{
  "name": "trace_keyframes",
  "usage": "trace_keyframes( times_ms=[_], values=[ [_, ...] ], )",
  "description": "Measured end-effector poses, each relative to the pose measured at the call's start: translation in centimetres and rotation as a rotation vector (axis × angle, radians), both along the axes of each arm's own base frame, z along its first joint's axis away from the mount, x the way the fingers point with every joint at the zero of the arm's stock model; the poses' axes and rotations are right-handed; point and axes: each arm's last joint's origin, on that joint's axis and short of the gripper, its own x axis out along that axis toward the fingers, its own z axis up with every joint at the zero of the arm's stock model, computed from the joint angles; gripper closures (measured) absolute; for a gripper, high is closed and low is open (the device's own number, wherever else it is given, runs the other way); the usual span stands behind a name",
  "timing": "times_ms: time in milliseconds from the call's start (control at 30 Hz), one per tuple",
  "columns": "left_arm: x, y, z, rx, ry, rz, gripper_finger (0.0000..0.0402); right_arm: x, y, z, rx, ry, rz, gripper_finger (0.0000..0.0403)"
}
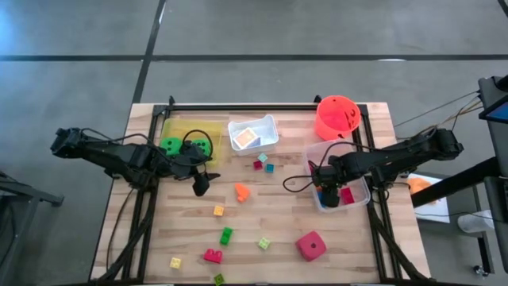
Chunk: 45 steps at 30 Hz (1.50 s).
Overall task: Pick & Place Toys
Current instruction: Put the dark yellow game piece into the transparent bin, then put the yellow game piece into the transparent bin
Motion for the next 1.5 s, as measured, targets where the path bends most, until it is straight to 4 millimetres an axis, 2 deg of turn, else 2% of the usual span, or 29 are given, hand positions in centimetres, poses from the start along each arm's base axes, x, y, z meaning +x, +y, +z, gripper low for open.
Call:
trace_keyframes(
  times_ms=[433, 633, 767, 1000, 1233, 1367, 1500],
  values=[
    [0.0, 0.0, 0.0, -0.001, -0.001, 0.000, 0.0080, -0.1, 0.1, -0.1, 0.029, 0.012, -0.004, 0.0123],
    [0.0, 0.0, 0.0, -0.001, -0.001, 0.001, 0.0080, 0.0, 0.1, 0.0, 0.026, 0.008, -0.006, 0.0113],
    [0.0, 0.0, 0.0, -0.001, -0.001, 0.000, 0.0080, 0.3, 0.1, 0.8, 0.020, -0.005, -0.008, 0.0112],
    [0.0, 0.0, 0.0, -0.001, -0.001, 0.000, 0.0080, 1.0, 0.2, 3.5, 0.008, -0.011, -0.007, 0.0112],
    [0.0, 0.0, 0.0, -0.007, -0.004, 0.005, 0.0080, 1.5, 0.4, 7.4, -0.047, -0.041, -0.035, 0.0112],
    [0.1, 0.0, 0.1, -0.017, -0.015, 0.012, 0.0080, 1.6, 1.4, 9.9, -0.102, -0.091, -0.044, 0.0112],
    [0.3, -0.1, 0.3, -0.027, -0.047, 0.015, 0.0080, 1.6, 3.2, 11.9, -0.130, -0.173, -0.034, 0.0112]
  ],
)
